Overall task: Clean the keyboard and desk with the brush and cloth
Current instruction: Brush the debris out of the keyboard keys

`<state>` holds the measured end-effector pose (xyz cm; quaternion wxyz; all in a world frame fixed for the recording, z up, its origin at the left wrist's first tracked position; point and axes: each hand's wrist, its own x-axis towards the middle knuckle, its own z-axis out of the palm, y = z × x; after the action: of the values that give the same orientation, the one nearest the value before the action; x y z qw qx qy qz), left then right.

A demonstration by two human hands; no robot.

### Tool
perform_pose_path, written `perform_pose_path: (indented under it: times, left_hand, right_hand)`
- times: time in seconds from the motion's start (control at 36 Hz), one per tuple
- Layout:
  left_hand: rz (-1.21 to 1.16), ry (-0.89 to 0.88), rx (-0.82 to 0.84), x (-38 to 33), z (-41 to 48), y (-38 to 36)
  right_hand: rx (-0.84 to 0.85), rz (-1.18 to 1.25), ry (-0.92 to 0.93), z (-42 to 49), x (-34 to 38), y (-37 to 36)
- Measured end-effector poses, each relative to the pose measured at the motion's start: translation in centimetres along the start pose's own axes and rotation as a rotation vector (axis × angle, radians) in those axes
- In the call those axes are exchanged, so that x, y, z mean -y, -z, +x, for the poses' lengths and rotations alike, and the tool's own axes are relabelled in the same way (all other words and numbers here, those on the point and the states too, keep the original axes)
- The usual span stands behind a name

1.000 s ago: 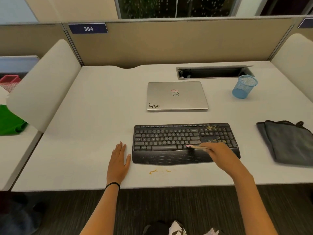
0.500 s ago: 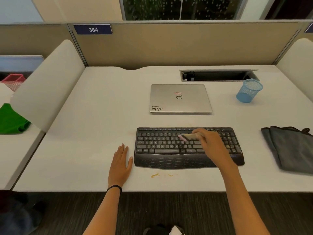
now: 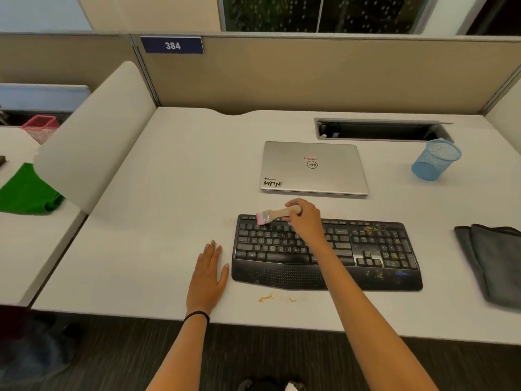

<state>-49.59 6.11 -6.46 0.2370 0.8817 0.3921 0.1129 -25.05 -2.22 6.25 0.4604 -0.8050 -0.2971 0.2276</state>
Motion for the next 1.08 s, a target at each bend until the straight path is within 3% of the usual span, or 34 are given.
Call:
perform_pose_path:
  times: [0.19,0.53,0.67,0.86,1.0,1.08]
  left_hand:
    - [0.0,0.007,0.002,0.0,0.0,-0.1]
    - [-0.005,0.004,-0.002,0.0,0.0,-0.1]
    - [-0.001,-0.003,-0.001,0.0,0.1,-0.1]
    - [0.006,-0.005,-0.014,0.2,0.1,-0.3]
    - [0.013,-0.003,-0.013,0.2,0.1,-0.3]
    - [0.019,-0.003,-0.009,0.2,0.1,-0.3]
  right_hand:
    - [-0.012,-0.152,-0.045,1.0,-2.1,1.3]
    - [-0.227,-0.442,-0.073,0.0,-4.4,9.5]
    - [-0.294,-0.42,-0.098,-0.5,-4.1,12.2]
    - [-0.19,-0.129,-0.088,0.7,-1.9,9.9]
    - [-0.029,-0.126,-0.102,0.9,-1.3,5.9]
    - [-0.017,-0.131,-0.125,1.0,-1.6,5.1]
